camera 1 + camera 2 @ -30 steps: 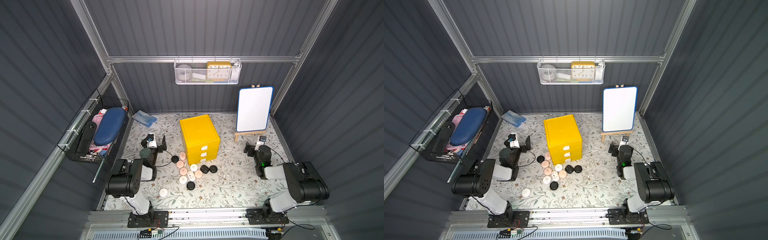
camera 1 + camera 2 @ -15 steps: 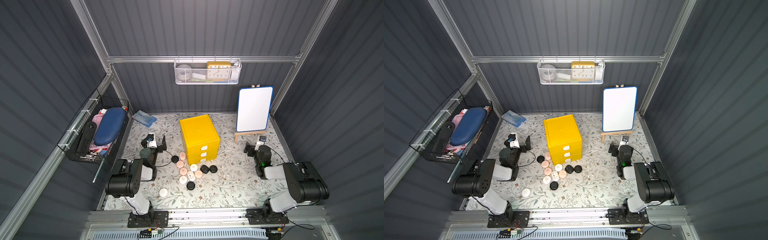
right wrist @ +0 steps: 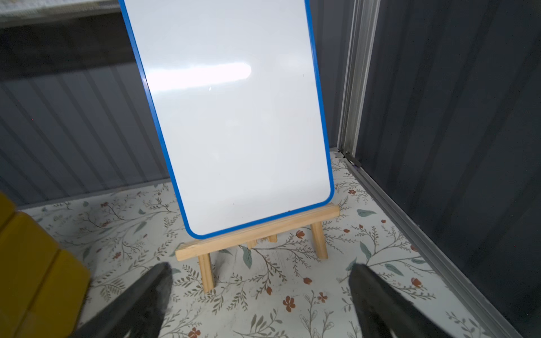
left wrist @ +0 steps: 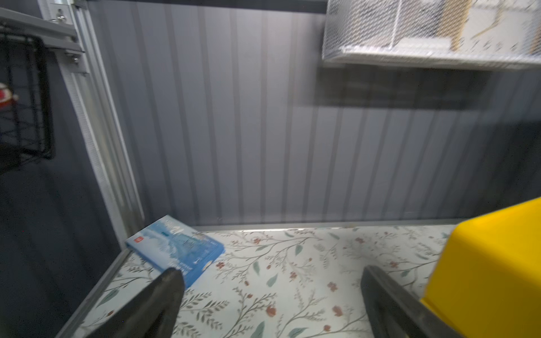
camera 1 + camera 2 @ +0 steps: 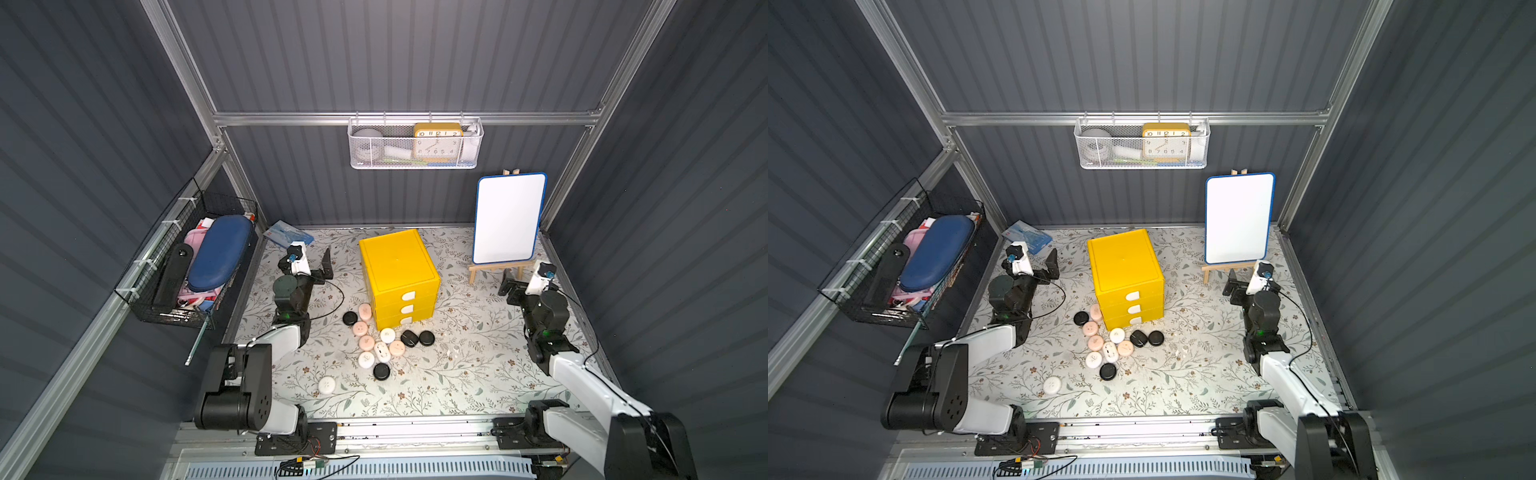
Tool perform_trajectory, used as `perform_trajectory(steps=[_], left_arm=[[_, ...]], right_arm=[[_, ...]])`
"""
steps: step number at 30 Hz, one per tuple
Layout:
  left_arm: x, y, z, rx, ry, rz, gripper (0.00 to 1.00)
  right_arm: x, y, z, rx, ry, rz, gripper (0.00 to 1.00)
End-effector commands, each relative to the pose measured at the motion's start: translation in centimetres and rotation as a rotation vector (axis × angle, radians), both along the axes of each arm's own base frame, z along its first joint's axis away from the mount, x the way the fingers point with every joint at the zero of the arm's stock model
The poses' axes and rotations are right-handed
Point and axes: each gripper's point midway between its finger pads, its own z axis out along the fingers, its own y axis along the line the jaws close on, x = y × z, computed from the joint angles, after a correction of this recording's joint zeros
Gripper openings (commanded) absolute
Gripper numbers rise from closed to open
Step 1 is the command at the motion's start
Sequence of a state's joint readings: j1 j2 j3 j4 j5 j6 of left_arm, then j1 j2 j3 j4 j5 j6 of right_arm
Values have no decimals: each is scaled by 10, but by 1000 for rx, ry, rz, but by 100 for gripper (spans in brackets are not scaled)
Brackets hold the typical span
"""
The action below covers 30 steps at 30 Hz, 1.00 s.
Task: Put the bluetooth earphones in the drawer according to color
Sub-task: Adjust the storage box at the center of the board.
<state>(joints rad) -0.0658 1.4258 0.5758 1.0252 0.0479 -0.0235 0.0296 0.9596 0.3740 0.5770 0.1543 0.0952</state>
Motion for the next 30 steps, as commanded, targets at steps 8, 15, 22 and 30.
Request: perform_trajectory(steps=[8,15,22,30], left_arm=[[-53,-60,65,-178,91,-398,99],[-104,-75,87,-186,57,-539,99],[-105,-80,78,-370,165,-595,99],[-113,-108,51,-457,243,-715,99]], right_arm=[[-51,17,34,353,14,63,99],[-71,47,20,476,201,190,99],[-82,113,32,652,280,570,99],[-90,180,22,607,444,779,97]])
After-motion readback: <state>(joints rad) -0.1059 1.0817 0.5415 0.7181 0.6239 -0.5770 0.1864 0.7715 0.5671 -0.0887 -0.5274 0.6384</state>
